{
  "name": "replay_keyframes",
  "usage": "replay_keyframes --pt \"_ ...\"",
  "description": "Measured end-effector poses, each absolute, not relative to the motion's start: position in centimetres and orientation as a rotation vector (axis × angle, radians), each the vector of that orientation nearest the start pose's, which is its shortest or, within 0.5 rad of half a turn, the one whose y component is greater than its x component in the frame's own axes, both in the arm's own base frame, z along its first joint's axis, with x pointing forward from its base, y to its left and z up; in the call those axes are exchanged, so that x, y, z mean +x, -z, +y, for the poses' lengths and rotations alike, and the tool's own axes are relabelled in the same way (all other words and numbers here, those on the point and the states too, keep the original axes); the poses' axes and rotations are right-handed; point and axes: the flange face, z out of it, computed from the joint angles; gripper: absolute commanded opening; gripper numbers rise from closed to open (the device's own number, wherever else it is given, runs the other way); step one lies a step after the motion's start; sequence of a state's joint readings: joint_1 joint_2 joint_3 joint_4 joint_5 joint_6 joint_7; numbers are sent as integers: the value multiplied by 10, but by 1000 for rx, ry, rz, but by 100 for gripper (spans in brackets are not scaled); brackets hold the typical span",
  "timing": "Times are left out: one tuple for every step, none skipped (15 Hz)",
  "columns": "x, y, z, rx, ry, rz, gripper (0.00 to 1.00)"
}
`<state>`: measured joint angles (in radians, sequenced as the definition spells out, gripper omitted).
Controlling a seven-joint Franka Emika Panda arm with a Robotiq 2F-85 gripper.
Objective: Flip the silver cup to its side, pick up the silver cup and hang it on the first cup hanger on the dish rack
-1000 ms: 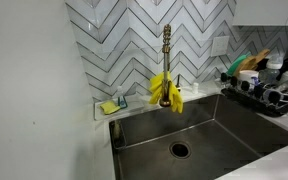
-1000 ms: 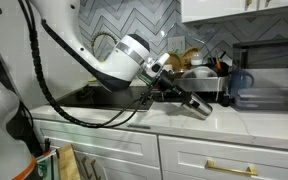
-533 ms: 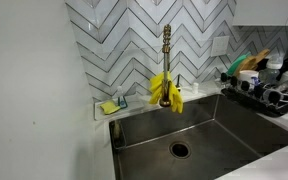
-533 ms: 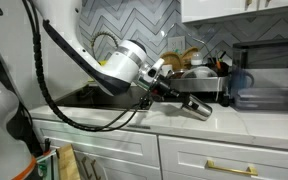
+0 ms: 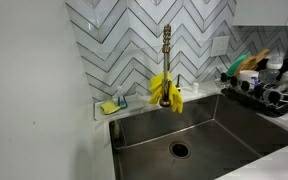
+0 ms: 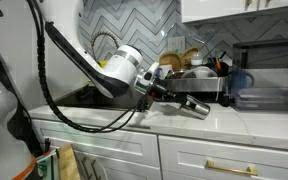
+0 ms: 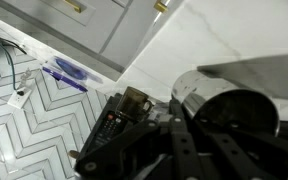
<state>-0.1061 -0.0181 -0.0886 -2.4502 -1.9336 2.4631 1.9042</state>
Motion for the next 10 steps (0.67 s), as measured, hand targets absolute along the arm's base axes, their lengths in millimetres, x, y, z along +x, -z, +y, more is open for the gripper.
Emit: replay_keyframes --pt "470 -305 -89 2170 -1048 -456 44" --pt "469 -302 -87 2175 -1045 -452 51" --pt "468 -298 -85 2179 -1042 -451 58" --pt "467 -296 -84 2182 -1041 -452 66" --pt "467 -295 -83 2184 -1042 -454 72" --pt "467 -294 -82 2185 -1044 -457 78" --pt "467 -294 -82 2185 -1046 -461 78" --pt "467 -294 -82 2186 -1048 -464 81" --pt "467 -294 -81 2186 -1049 -466 84" --pt "467 -294 -81 2186 -1050 -467 81"
